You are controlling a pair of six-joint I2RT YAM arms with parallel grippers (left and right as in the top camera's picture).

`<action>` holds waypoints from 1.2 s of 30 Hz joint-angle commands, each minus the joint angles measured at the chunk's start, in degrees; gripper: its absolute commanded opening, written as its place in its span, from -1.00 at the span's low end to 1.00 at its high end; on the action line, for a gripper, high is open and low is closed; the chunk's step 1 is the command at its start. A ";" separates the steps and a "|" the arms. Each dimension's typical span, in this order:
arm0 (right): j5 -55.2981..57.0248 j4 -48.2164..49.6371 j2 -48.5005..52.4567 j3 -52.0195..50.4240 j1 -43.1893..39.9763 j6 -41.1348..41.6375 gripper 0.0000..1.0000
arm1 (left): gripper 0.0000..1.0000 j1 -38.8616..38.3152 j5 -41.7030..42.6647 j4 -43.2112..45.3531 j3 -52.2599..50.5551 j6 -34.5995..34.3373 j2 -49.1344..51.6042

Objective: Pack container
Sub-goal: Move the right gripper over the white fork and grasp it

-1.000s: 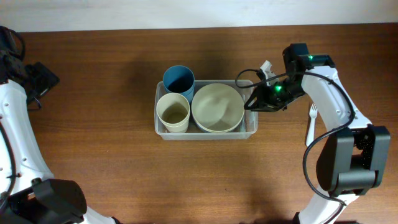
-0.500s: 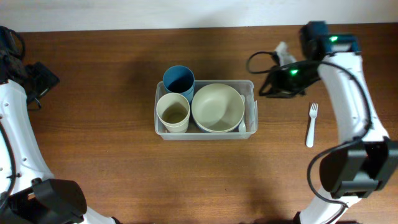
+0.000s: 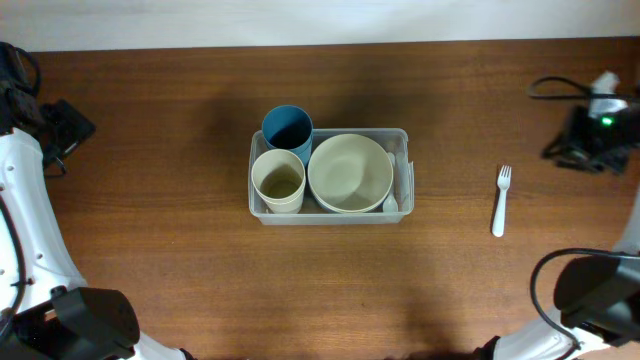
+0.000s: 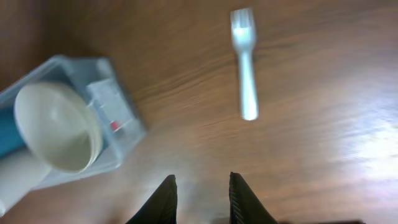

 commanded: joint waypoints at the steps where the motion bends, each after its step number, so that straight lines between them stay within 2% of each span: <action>1: 2.71 2.12 -1.49 -3.13 -2.78 1.95 -0.53 | 0.99 0.15 -0.02 0.09 0.87 -0.74 0.35; 6: 2.75 10.82 -1.49 -14.78 -3.34 2.14 -0.51 | 0.99 0.15 -0.02 0.07 0.87 -0.74 0.35; 9: 1.36 19.06 -1.36 -23.26 -2.67 2.25 -0.44 | 1.00 0.15 -0.02 0.09 0.87 -0.74 0.35; 11: 1.31 26.95 -1.25 -30.03 -1.75 2.21 -0.27 | 0.99 0.15 -0.02 0.07 0.87 -0.74 0.35; 14: 2.75 33.40 -1.25 -35.28 -1.01 1.99 -0.21 | 1.00 0.15 -0.02 0.09 0.87 -0.74 0.35; 19: 4.90 39.36 -1.16 -39.15 0.13 1.40 -0.20 | 0.99 0.15 -0.02 0.09 0.87 -0.74 0.35; 28: 13.11 47.21 -0.92 -43.74 6.82 -3.13 0.00 | 0.99 0.15 -0.02 0.07 0.87 -0.74 0.35; 36: 18.36 49.64 1.31 -44.19 10.60 -2.71 0.00 | 1.00 0.15 -0.02 0.07 0.87 -0.74 0.35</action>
